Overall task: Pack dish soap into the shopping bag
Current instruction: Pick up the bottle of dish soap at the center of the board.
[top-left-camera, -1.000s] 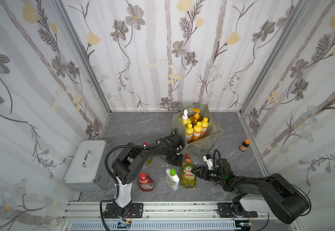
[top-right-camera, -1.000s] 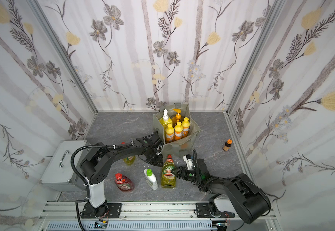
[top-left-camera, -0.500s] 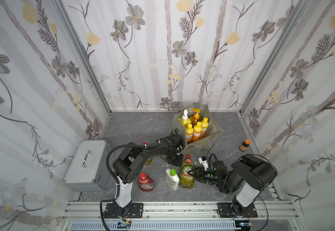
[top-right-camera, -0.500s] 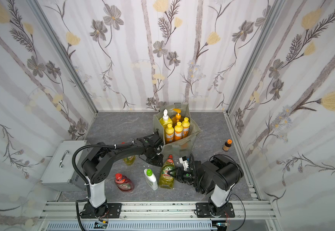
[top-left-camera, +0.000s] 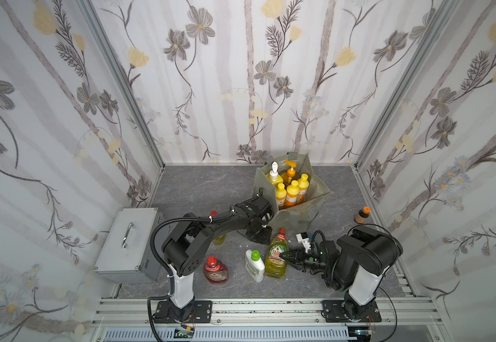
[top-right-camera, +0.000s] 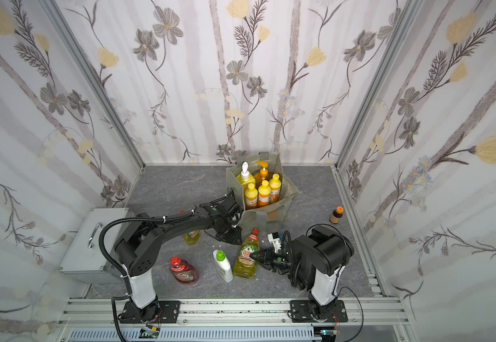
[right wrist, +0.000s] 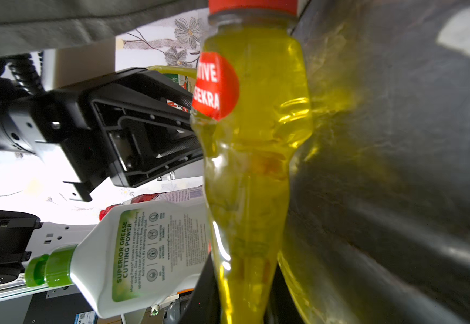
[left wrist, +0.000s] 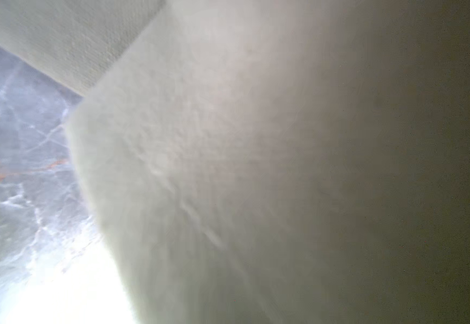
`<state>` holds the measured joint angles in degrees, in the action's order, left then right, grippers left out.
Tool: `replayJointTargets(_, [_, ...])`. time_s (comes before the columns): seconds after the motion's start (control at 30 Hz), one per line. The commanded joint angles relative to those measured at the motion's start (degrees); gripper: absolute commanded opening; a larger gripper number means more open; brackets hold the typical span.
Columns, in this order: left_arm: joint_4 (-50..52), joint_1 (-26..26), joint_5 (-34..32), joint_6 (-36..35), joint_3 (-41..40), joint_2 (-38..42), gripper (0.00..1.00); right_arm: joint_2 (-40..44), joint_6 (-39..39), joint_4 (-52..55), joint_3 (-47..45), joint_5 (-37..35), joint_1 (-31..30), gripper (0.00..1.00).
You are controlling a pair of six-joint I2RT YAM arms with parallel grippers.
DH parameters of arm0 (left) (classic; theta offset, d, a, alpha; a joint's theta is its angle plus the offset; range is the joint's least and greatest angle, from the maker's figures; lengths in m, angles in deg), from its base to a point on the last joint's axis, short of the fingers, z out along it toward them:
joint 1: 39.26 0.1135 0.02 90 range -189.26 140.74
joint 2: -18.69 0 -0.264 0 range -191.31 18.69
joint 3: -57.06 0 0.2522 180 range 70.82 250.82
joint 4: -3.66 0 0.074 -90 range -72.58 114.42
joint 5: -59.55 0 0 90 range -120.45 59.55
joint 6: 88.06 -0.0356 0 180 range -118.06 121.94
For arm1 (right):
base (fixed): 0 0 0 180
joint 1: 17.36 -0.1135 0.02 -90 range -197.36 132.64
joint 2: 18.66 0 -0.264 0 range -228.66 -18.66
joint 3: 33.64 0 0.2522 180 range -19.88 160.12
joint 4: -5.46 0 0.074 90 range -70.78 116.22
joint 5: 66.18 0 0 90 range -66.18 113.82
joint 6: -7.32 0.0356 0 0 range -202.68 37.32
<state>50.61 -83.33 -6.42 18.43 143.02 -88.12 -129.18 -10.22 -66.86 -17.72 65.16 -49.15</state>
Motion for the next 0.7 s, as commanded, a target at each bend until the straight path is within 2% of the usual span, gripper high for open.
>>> replayJointTargets(0.0, [-0.9,0.3,0.5,0.0,-0.5,2.4,0.29,4.4,-3.3,-4.7,0.4,0.1,0.1,0.05])
replayJointTargets(0.1, [-1.4,1.1,-0.2,0.5,-1.3,5.4,0.37,12.1,-8.2,7.8,1.1,-1.2,0.3,0.03])
replayJointTargets(0.17, [-1.6,1.7,-0.8,0.6,-1.7,7.8,0.45,18.4,-13.3,20.8,3.0,-2.8,0.2,0.02])
replayJointTargets(0.27, [-2.3,2.6,-0.6,1.0,-2.7,11.6,0.5,30.6,-23.1,44.7,7.0,-7.3,0.0,0.01])
replayJointTargets(0.4, [-3.7,3.9,0.7,1.8,-3.5,16.4,0.56,39.8,-32.8,66.8,13.3,-11.3,0.1,0.0])
replayJointTargets(0.5, [-5.3,4.8,2.7,2.2,-3.7,19.2,0.59,42.5,-37.2,75.7,16.2,-13.0,0.0,0.0])
replayJointTargets(0.67, [-8.9,6.7,8.7,3.6,-4.4,21.2,0.69,41.6,-40.5,79.4,17.4,-12.4,-0.9,0.0])
